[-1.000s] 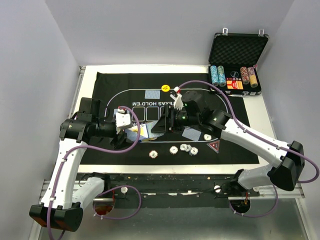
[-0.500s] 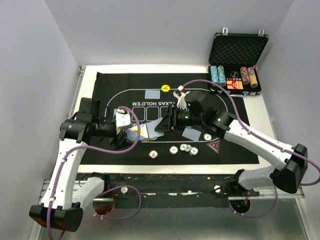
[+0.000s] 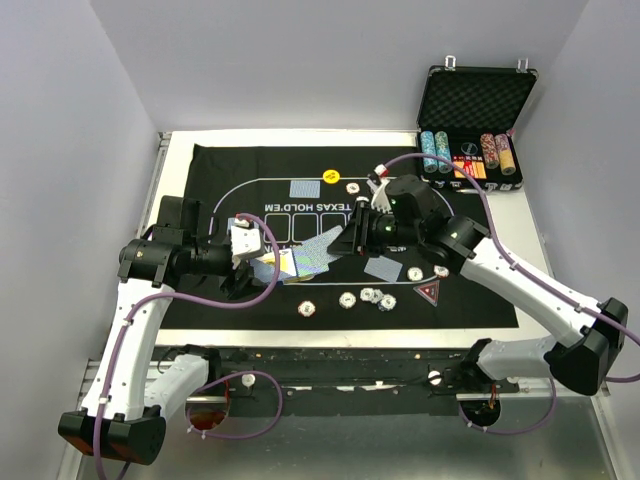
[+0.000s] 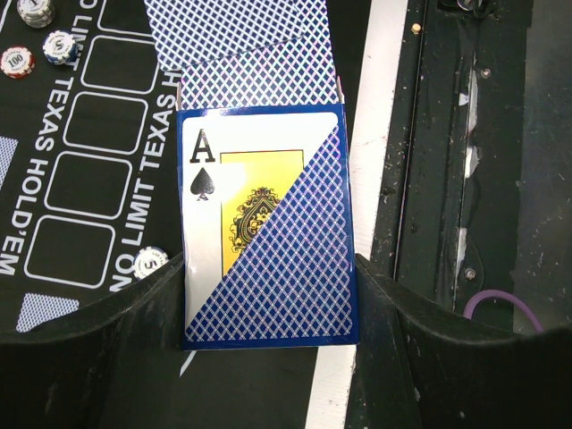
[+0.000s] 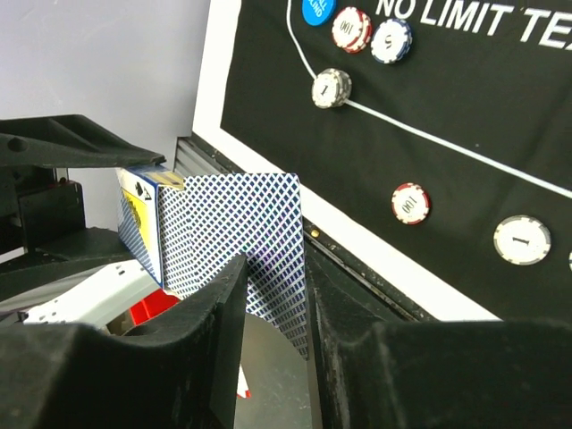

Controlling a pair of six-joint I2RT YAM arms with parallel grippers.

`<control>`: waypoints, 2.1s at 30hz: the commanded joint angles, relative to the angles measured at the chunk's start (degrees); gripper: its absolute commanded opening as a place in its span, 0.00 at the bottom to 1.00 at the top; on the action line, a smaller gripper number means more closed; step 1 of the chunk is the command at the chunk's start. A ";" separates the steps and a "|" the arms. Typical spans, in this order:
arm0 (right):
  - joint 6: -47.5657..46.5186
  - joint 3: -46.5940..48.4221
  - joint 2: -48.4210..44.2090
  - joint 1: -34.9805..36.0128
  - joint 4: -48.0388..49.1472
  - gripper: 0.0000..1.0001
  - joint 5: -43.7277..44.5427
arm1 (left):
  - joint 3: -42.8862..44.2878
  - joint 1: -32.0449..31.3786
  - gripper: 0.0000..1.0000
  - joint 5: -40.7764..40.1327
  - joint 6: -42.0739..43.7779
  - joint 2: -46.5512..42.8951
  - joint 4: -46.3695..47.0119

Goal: Distribute texas hold em gaming equipment

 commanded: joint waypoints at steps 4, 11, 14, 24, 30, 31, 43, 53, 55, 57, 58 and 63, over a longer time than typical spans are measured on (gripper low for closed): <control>-1.84 3.23 -2.41 -2.78 -4.79 0.29 1.60 | 0.09 0.25 0.19 3.54 0.05 -1.11 1.25; -1.05 5.60 -3.12 -5.68 -4.88 0.13 -2.00 | 0.01 0.16 0.19 3.54 0.05 -0.94 1.25; -0.70 6.39 -3.38 -7.52 -4.27 0.09 -4.02 | -0.08 0.16 0.19 3.54 0.05 -1.11 1.25; -0.44 6.75 4.25 -14.21 4.59 0.01 -11.14 | 0.53 0.16 0.20 3.98 -0.04 -1.20 0.90; 3.25 5.77 19.88 -12.90 20.94 0.01 -19.32 | 0.53 0.16 0.20 3.89 -0.22 -1.64 0.81; 3.17 7.35 23.39 -12.10 22.26 0.01 -19.15 | 0.71 0.16 0.19 3.89 -0.30 -1.64 0.72; 3.60 50.66 69.35 -3.84 20.52 0.01 -17.13 | 1.06 0.16 0.19 4.16 -1.36 -1.90 0.98; 11.69 66.60 86.18 -1.90 23.86 0.02 -13.00 | 0.97 0.16 0.20 4.51 -1.36 -1.82 0.99; 11.78 66.34 86.70 -1.55 23.95 0.07 -12.29 | 0.97 0.16 0.19 4.51 -1.19 -1.73 0.55; 11.69 65.37 86.62 -1.11 23.95 0.16 -11.59 | 0.80 0.16 0.19 4.34 -1.01 -1.73 0.55; 11.34 65.20 86.36 -0.94 23.51 0.24 -11.15 | 0.71 0.07 0.19 4.33 -0.75 -1.90 0.37; 9.24 63.88 83.99 -0.76 20.35 0.67 -10.10 | 0.71 0.16 0.19 4.16 -0.75 -2.08 0.11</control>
